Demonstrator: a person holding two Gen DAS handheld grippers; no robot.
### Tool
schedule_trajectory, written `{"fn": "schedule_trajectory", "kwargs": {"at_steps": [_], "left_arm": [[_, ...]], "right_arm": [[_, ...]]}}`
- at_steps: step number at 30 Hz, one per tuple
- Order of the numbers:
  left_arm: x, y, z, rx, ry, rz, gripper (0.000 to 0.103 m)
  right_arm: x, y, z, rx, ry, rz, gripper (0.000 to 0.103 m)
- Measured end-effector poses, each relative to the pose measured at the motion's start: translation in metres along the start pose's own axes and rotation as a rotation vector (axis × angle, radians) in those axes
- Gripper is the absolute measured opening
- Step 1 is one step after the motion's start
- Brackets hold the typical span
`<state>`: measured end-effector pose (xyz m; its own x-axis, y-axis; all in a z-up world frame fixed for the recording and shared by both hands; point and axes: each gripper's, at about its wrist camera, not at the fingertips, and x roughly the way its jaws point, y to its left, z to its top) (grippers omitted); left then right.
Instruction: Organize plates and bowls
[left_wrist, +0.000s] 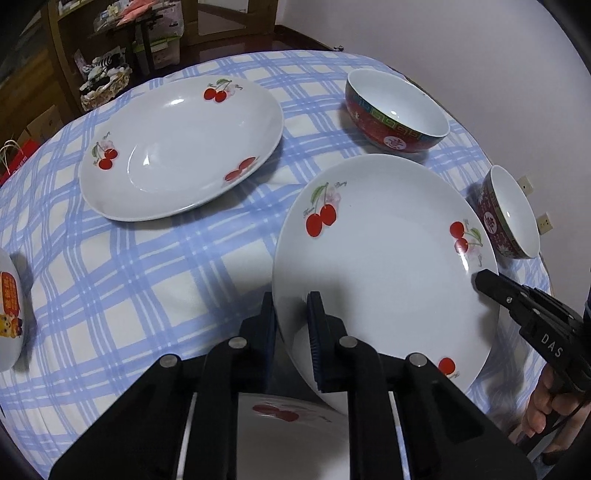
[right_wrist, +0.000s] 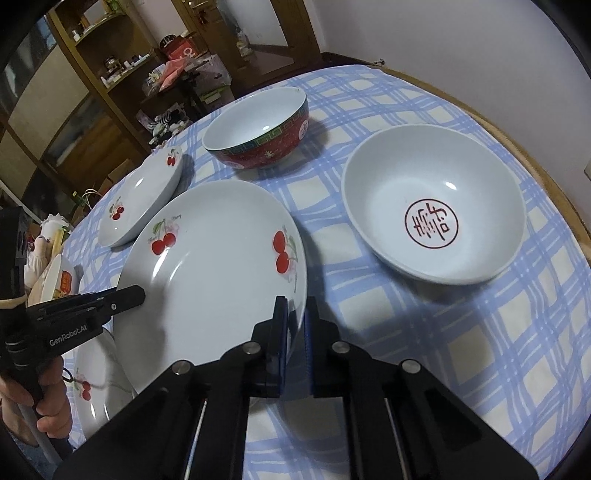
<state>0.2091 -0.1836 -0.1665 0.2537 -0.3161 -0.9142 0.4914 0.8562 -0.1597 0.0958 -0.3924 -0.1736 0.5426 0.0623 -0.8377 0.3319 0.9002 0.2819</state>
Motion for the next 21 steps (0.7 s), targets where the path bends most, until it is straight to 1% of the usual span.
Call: {"fn": "schedule_trajectory", "kwargs": {"at_steps": [6,12,16,21], "left_arm": [[-0.003,0.003,-0.002,-0.017,0.004,-0.004,0.017],[-0.010,0.002,-0.005,-0.018,0.008,0.001,0.016],[-0.015,0.003,-0.008,-0.039,0.013,-0.015,0.016],[-0.023,0.001,-0.013,-0.033,0.010,-0.016,0.015]], "right_arm": [[-0.008,0.003,0.000,-0.025,-0.028,0.007,0.009],[-0.012,0.005,-0.001,-0.037,-0.035,0.003,0.009],[-0.019,0.005,-0.001,-0.038,-0.055,0.012,0.009],[-0.025,0.004,-0.003,-0.038,-0.064,0.013,0.009]]}}
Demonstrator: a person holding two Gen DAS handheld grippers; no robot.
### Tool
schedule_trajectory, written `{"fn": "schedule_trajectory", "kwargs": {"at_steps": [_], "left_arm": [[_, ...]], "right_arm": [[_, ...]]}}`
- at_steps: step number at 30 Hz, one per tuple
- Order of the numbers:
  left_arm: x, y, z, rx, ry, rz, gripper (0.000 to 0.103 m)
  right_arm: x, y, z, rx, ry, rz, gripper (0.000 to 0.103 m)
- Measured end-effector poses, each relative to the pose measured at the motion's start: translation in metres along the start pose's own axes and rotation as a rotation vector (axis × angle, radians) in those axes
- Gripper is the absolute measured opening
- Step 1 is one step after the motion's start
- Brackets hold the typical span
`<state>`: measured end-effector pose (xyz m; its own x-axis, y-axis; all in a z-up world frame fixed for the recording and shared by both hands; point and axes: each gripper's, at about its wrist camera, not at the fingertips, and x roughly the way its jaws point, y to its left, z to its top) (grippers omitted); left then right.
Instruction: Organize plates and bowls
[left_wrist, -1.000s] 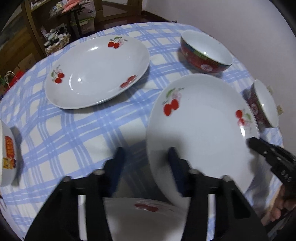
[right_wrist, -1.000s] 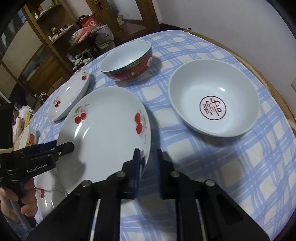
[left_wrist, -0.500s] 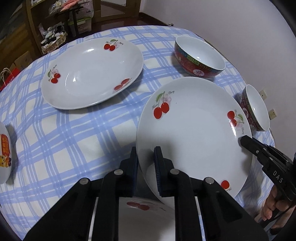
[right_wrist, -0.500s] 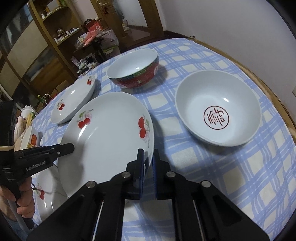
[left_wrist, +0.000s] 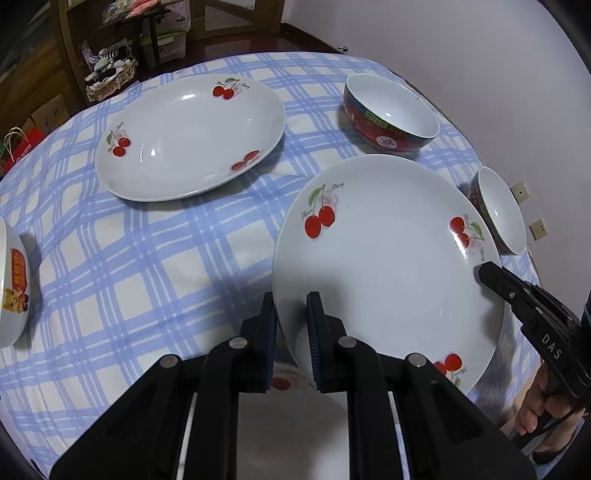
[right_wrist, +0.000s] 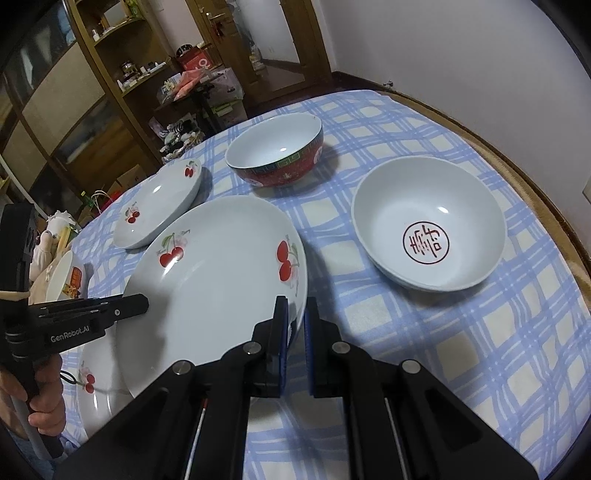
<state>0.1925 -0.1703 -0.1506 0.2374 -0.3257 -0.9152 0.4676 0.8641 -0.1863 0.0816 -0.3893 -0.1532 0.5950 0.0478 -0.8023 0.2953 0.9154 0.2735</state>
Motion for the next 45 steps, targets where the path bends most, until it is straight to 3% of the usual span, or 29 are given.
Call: {"fn": "schedule_trajectory", "kwargs": {"at_steps": [13,26,38,45], "left_arm": [[-0.032,0.004,-0.009,-0.014,-0.044,-0.003,0.012],[-0.079,0.013,-0.042,-0.044,-0.063,0.069,0.012],[-0.112,0.037,-0.093,-0.190,-0.037,0.134,0.012],[-0.103,0.061,-0.113,-0.279,0.004,0.164,0.012]], "right_arm": [[-0.016,0.002,-0.003,0.003,-0.037,0.052,0.009],[-0.035,0.027,-0.011,-0.045,-0.083,0.160,0.008],[-0.044,0.064,-0.027,-0.106,-0.078,0.269,0.008],[-0.034,0.087,-0.043,-0.178,-0.041,0.260,0.009]]}}
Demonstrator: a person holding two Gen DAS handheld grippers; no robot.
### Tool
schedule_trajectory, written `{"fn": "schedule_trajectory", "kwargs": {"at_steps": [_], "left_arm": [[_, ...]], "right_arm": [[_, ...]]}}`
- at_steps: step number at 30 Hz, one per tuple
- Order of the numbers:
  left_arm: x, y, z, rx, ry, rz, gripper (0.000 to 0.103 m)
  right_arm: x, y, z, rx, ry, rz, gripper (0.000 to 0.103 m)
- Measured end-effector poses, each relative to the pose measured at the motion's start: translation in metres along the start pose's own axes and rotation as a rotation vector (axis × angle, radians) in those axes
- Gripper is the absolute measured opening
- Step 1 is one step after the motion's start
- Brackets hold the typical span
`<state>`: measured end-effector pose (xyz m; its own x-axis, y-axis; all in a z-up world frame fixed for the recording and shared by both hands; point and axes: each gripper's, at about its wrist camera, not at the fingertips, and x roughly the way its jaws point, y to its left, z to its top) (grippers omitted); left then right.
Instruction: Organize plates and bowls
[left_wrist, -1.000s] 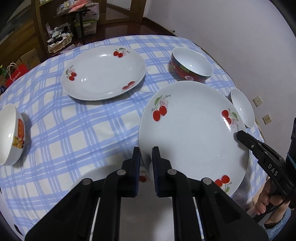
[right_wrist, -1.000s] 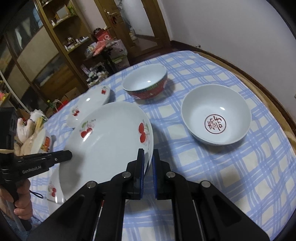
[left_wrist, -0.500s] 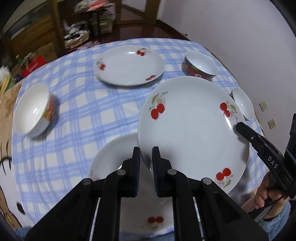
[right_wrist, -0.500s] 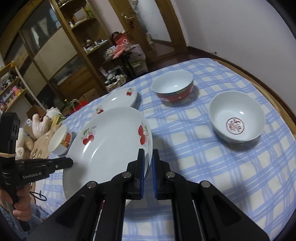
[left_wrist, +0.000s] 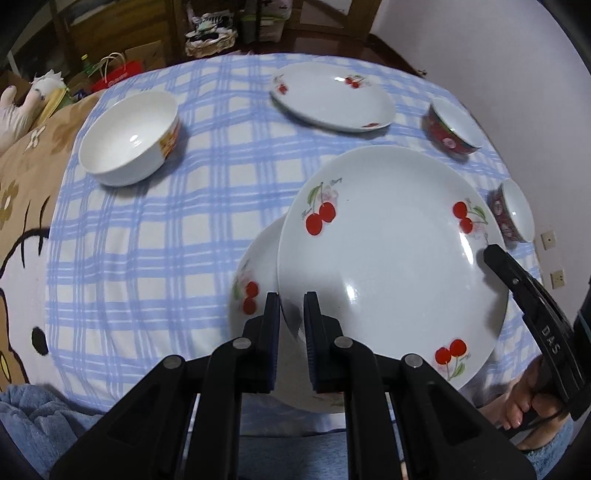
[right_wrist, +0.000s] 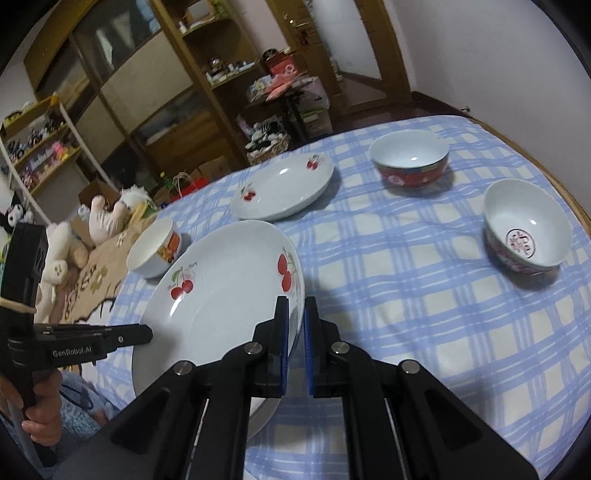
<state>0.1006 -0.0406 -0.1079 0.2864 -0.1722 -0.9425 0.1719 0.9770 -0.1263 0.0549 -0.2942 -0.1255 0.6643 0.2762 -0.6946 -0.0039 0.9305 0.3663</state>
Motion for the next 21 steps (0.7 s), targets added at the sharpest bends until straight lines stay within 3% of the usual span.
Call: {"fn": "schedule_trajectory", "kwargs": {"at_steps": [10,21], "left_arm": [[0.048,0.013,0.002,-0.058,0.134,0.070,0.012],[0.059,0.012,0.001,-0.059,0.147,0.101,0.012]], "right_arm": [[0.018,0.012,-0.012,-0.042,0.051,-0.029,0.009],[0.028,0.011,-0.022,-0.031,0.099,-0.030,0.008]]}}
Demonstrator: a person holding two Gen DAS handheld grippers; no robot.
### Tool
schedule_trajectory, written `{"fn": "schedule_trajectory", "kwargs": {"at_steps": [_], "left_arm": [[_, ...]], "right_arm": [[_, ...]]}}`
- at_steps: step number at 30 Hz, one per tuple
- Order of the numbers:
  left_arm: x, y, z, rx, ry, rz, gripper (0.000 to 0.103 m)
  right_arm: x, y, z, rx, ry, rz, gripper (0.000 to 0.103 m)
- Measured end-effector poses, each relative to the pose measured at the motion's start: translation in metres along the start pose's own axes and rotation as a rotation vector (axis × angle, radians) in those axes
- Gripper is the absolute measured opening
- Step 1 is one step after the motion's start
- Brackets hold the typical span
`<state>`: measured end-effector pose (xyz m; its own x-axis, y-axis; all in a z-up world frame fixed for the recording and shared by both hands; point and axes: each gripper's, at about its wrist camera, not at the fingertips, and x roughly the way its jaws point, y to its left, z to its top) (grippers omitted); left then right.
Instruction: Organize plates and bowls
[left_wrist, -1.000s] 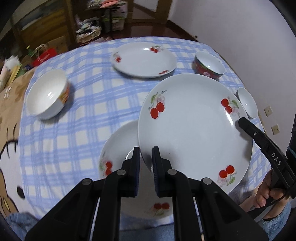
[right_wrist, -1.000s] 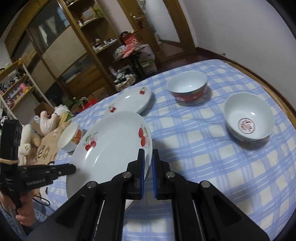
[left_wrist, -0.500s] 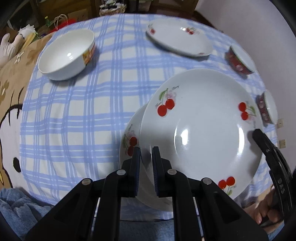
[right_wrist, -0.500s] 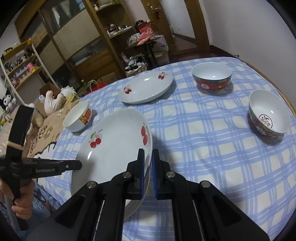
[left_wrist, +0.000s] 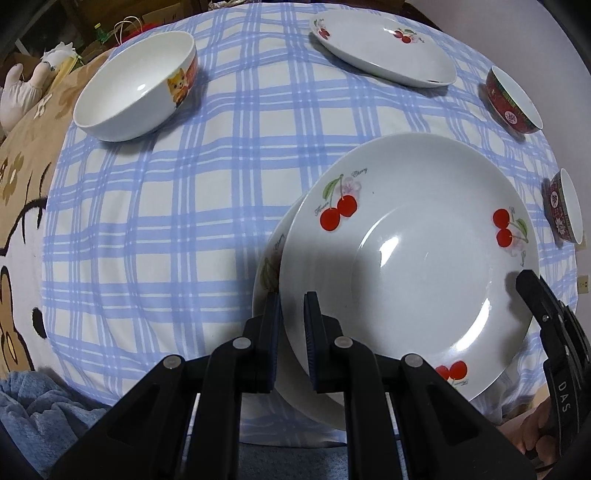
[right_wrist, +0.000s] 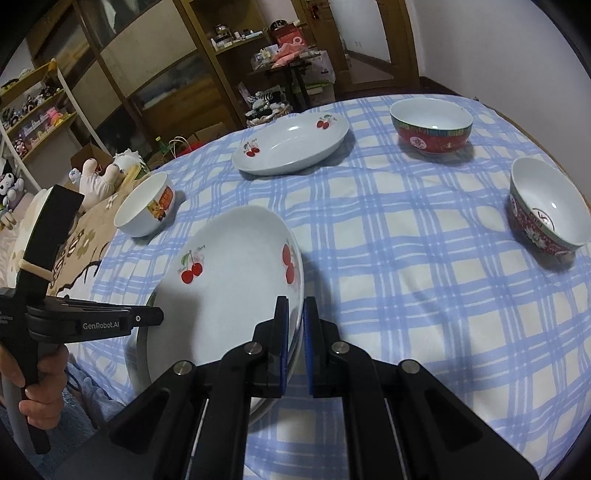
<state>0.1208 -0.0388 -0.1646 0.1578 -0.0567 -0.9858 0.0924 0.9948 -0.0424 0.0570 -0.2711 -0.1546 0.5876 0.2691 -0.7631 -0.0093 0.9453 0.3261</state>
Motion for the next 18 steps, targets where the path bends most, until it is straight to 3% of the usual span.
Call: {"fn": "schedule_trajectory", "kwargs": {"at_steps": [18], "left_arm": [[-0.0042,-0.0029,0.0002,0.021,-0.014,0.023,0.012]], "right_arm": [[0.0059,-0.0022,-0.0024,0.018,0.030,-0.028,0.008]]}}
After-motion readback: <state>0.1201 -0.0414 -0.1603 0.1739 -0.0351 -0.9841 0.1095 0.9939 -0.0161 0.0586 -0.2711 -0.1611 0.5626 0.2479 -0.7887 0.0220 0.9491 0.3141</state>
